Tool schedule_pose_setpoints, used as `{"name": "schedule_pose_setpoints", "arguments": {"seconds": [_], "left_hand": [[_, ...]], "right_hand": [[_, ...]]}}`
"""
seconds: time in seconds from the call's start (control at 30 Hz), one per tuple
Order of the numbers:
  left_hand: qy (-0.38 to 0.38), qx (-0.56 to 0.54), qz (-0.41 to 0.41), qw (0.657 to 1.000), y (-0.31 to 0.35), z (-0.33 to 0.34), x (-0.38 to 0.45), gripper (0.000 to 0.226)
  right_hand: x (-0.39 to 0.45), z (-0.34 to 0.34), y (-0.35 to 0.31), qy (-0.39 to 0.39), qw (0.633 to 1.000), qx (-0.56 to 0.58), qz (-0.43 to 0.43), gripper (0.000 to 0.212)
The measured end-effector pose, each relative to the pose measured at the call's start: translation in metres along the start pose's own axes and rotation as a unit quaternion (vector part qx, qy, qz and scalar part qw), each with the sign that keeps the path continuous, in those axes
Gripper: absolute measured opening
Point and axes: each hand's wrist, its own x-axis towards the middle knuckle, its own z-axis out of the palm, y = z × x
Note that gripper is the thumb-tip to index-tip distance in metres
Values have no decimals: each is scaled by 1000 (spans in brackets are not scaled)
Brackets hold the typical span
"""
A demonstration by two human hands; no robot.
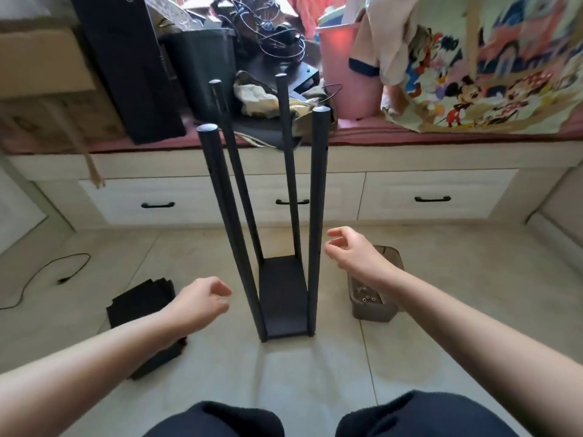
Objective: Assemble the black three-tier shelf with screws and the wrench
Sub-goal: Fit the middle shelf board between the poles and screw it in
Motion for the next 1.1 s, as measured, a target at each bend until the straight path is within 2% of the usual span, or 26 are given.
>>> {"name": "schedule_pose_setpoints", "arguments": {"seconds": [0.13,0.3,0.47,0.57,0.73,0.93,1.1], "left_hand": [[52,-41,-2,998,6,-25,7,26],[78,-133,26,988,25,-27,26,46],[130,-194,41,971,40,-19,43,20],[132,-216,58,966,40,-15,44,17],[177,-194,95,960,29,-16,42,17],[216,-130,127,959,0,-26,37,21],[237,-127,137,953,-8,-33,43,29]], "right_hand": [[9,2,-24,-12,1000,-18,3,56],[20,5,-26,0,999,-17,34,54],[33,10,-28,19,998,23,46,37],[37,9,-30,42,999,-1,23,19],[25,16,-39,48,997,-57,-20,12],[1,36,-59,-27,987,-132,-85,17],[-11,42,-71,-79,985,-112,-104,20]]}}
